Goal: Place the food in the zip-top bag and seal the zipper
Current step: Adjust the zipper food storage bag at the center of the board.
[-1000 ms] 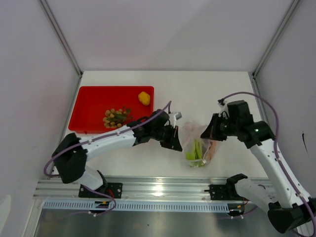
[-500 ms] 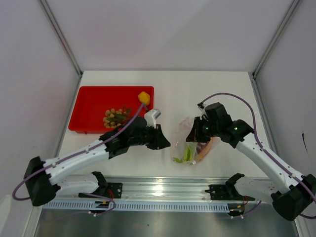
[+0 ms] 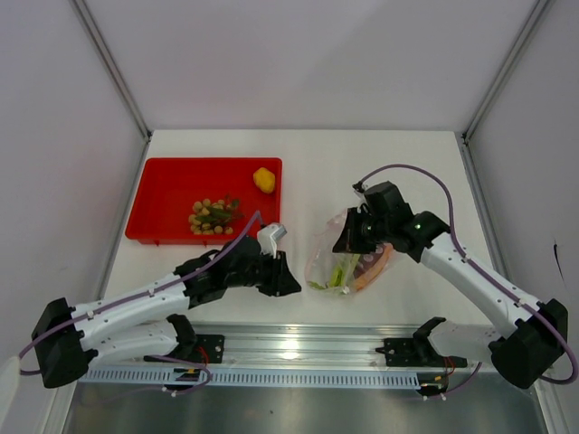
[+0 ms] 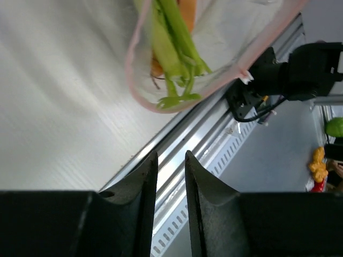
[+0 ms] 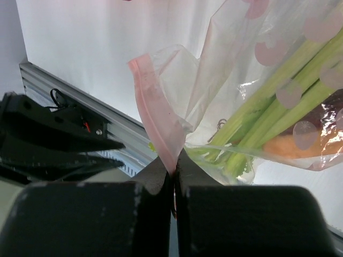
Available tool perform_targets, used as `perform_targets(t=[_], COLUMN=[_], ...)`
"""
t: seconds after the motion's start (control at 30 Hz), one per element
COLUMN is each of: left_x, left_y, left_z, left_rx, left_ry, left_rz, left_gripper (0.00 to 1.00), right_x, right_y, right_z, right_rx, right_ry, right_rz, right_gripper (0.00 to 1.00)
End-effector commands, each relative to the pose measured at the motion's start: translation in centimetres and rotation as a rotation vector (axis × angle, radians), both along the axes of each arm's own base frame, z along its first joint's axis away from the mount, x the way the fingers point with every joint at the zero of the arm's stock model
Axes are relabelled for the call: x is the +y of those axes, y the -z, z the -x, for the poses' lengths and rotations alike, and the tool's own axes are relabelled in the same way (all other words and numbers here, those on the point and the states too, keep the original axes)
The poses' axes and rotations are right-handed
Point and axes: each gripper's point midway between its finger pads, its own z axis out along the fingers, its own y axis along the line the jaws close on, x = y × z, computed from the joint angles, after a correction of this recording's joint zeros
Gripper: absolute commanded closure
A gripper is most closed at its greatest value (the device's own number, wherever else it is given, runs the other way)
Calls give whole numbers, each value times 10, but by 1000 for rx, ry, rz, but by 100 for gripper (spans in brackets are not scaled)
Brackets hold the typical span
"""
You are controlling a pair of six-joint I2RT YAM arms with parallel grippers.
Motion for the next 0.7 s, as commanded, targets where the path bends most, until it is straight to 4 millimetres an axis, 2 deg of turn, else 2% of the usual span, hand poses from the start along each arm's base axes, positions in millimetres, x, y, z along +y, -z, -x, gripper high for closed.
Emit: perform_targets(t=[0.0,0.1,0.23,0.4,0.47,0.57,0.6,0.67], left_x=[-30,-39,-48,-45,-42,-40,-40,-43], left_y=[-32,-25,-24,-24,-30,-32,-29,-31], left_z=[10,12,15,7,5,0,1,0], left_rx=[-61,-43,-41,-74,-102,-119,-112,-105], left_ry=[110,99,86,31,17,7,6,11], left_rz=[115,103,113,70,81,62,45,45], left_gripper=[71,70,68,68,67,56,49,44], right_x=[8,11,13,13,13,14,14,14], right_y=[-27,-29,-29,-30,-30,-31,-32,-33], right_z=[-5,-2,3,6,7,9,9,10], right_rx=[-71,-70,-71,-75,-75,-76,-78,-78], right_ry=[12,7,3,3,1,0,1,-4], right_rz=[-65,-74,-69,-70,-71,-74,-76,-76], right_gripper=[100,100,100,100,100,100,100,100])
